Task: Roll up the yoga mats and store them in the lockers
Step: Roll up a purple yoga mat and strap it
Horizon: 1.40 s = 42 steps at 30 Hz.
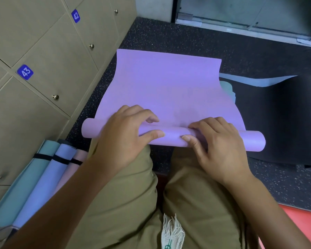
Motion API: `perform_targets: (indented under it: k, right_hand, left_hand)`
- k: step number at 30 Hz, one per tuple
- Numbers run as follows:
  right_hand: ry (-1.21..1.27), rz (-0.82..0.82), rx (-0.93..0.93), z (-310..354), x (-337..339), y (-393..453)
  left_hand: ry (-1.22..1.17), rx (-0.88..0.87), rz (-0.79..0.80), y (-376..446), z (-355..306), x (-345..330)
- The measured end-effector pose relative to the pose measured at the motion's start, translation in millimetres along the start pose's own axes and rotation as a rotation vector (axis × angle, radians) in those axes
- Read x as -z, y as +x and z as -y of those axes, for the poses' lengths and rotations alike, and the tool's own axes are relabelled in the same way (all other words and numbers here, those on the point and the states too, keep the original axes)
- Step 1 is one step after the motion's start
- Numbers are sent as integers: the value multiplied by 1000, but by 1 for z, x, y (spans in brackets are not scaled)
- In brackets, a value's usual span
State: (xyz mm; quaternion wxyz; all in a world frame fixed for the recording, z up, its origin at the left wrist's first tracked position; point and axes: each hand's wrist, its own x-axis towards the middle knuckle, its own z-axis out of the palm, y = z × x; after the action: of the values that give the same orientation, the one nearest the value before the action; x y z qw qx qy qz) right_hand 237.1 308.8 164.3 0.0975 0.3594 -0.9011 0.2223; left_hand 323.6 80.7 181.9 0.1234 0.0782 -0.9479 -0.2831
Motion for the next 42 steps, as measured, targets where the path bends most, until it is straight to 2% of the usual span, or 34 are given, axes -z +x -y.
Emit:
perform_targets:
  k: [4,9,11,16,22,27,30,35,39,42]
  right_hand:
    - [42,128,-73,-2,5,16]
    - [72,290,-153,-7,10,33]
    - [62,258,-127,-8,9,35]
    - [151,41,-31,-8,4,28]
    - [-59,-81,0,-9,0,12]
    - [0,-47,-41,-14,-10,12]
    - [20,-34,-44,-19,-12,20]
    - [0,52,-77,-23,-11,37]
    - [-2,173,-98,-28,-6,51]
    - [1,223,-104,-31,-5,58]
  left_hand:
    - [95,-125,-191,-9,-5,-12]
    - [212,-164,-203,-19,0,-23]
    - [207,-165,-194,-17,2,-24]
    - [165,-126,-116,-4,5,-23]
    - [117,-32,33,18,5,-15]
    - [-39,70,148,40,10,-6]
    - [-89,59,100,44,8,-7]
    - [69,-92,-135,31,11,-19]
    - [225,-158,-124,19,18,-26]
    - [241,-165,-98,23,20,-27]
